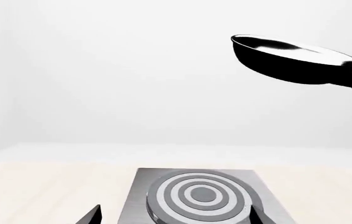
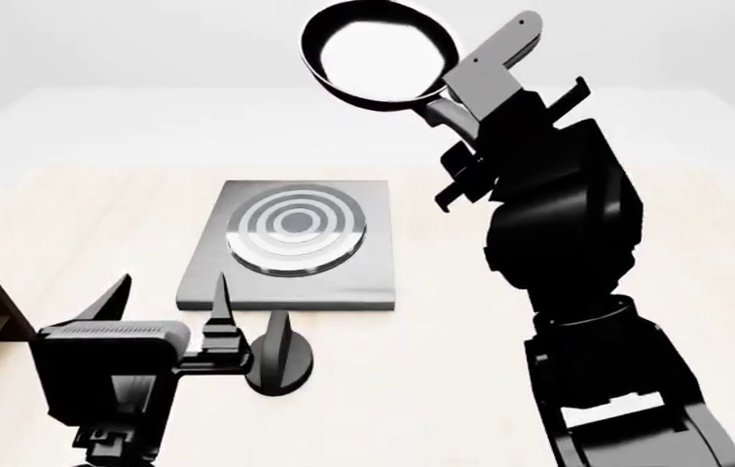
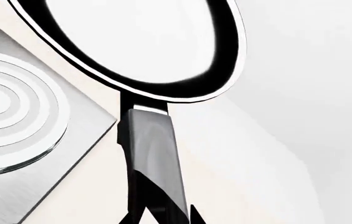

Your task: Turn on the stove and put the frying pan on it.

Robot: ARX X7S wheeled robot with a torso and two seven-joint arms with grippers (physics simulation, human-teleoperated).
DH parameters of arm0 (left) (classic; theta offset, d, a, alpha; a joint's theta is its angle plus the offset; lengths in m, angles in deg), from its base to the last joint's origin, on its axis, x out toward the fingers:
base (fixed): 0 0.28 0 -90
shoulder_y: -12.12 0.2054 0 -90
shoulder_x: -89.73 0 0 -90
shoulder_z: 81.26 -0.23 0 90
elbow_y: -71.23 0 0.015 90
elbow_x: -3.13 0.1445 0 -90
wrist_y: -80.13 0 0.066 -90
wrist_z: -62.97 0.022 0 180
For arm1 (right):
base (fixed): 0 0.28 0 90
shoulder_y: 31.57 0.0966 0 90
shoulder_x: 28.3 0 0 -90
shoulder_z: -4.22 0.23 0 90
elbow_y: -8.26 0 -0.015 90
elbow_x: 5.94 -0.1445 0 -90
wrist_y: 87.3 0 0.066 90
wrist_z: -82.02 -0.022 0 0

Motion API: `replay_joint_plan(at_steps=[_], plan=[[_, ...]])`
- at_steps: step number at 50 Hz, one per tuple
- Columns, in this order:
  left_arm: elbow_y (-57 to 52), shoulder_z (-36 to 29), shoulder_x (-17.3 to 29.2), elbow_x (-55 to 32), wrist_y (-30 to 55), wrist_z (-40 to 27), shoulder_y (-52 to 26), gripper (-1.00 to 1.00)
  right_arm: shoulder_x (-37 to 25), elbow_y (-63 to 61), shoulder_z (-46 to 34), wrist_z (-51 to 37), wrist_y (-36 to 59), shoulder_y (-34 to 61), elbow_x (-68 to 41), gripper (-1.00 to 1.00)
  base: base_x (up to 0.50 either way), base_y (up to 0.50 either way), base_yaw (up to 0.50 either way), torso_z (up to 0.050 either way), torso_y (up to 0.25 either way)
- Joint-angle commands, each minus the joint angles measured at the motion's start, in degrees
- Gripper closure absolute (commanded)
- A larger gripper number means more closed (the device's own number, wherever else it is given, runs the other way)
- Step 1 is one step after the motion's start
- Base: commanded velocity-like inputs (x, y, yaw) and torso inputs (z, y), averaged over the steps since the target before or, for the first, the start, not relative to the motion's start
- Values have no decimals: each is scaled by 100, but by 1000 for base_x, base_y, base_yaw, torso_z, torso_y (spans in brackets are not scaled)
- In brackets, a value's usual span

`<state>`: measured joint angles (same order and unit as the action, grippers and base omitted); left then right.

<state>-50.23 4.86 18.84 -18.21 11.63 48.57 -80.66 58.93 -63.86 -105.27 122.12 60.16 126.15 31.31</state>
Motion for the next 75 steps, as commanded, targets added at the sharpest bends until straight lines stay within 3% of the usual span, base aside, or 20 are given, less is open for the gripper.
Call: replay_joint_plan(at_steps=[1, 11, 21, 30, 41, 48, 62, 75], plan=[[-12, 38, 3, -107, -64, 22, 41, -100, 258, 447, -406, -975, -416, 200, -548, 100, 0, 0, 0, 0, 0], [8, 49, 5, -144, -182, 54, 90, -100, 260, 1089, -1188, -2214, -539, 617, -2047, 100, 0, 0, 0, 1, 2], [-10, 56, 44, -146, -234, 53, 117, -100, 265, 1834, -2517, -3557, -817, 1113, -4154, 100, 0, 0, 0, 0, 2], [-109, 115, 87, -227, -309, 82, 185, -100, 274, 2636, -4195, -4898, -1453, 1785, -6532, 100, 0, 0, 0, 0, 2], [-101, 187, 93, -287, -529, 146, 280, -100, 276, 2888, -6288, -5816, -2315, 2310, -9037, 100, 1, 0, 0, 1, -28], [-99, 188, 107, -289, -567, 146, 298, -100, 276, 2896, -6744, -5978, -2513, 2421, -9511, 100, 0, 0, 0, 0, -240], [-49, 173, 95, -311, -570, 100, 287, -100, 276, 2906, -6860, -6006, -2611, 2403, -9642, 100, -1, 0, 0, 0, -250], [-50, 140, 135, -376, -506, 98, 290, -100, 276, 2861, -6889, -5996, -2604, 2320, -9589, 100, -1, 0, 0, 0, -12]])
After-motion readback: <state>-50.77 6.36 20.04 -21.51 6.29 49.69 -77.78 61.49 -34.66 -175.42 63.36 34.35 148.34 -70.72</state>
